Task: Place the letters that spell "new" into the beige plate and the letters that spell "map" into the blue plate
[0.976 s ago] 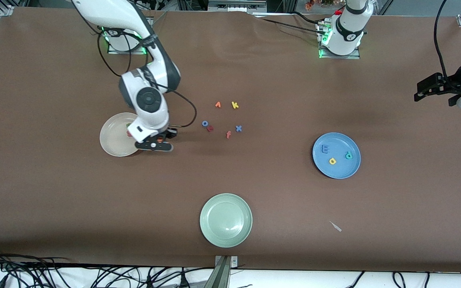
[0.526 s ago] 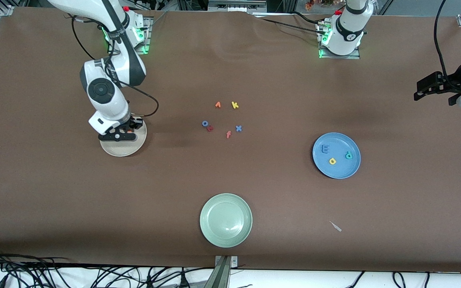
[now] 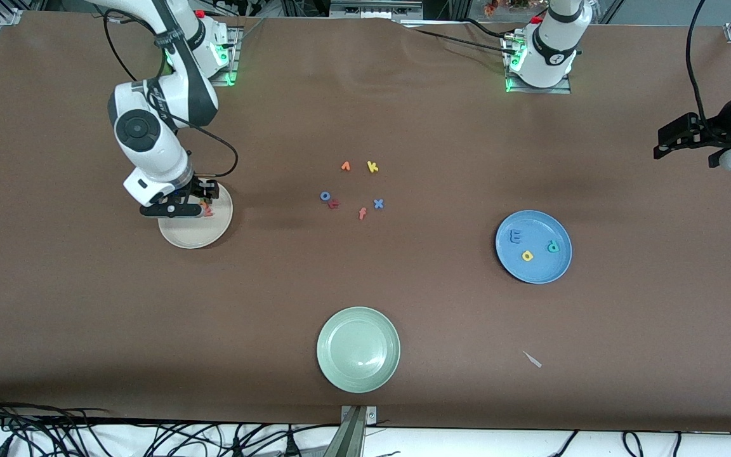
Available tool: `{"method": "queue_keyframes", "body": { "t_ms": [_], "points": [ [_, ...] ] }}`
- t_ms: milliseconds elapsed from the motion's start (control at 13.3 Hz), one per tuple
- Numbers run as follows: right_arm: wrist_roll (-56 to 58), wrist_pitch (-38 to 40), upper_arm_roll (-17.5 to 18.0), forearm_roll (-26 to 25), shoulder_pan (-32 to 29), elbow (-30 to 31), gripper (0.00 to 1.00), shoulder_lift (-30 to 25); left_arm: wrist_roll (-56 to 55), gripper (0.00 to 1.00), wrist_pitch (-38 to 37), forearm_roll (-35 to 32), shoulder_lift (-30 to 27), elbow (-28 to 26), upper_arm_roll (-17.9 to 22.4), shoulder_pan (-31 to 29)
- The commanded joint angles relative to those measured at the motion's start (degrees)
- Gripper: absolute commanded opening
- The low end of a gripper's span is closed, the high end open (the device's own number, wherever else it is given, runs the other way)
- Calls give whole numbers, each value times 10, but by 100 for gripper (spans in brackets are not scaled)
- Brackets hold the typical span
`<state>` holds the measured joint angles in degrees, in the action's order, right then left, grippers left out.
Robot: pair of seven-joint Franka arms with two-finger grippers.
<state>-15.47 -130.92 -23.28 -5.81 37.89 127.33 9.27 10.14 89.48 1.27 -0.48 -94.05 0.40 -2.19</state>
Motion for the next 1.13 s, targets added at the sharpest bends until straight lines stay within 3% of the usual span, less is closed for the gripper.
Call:
{"method": "queue_keyframes", "body": {
  "t_ms": [0,526,601,676,751,1051],
  "points": [
    [9,123,2,6,3,-101,99,-9,12,100,-13,15,0,11,1,-2],
    [75,236,4,32,-8,-249,100,-29,12,100,-13,15,0,18,4,-7],
    [79,247,49,37,-58,-260,100,-35,10,100,-13,15,0,17,4,-7],
    [84,266,118,43,-135,-270,100,-45,5,100,-13,15,0,18,2,-6],
    [100,300,159,43,-188,-292,100,-49,4,100,-13,15,0,18,1,-5],
    [155,360,194,45,-265,-327,100,-60,4,100,-13,15,0,18,1,-5]
  ]
}}
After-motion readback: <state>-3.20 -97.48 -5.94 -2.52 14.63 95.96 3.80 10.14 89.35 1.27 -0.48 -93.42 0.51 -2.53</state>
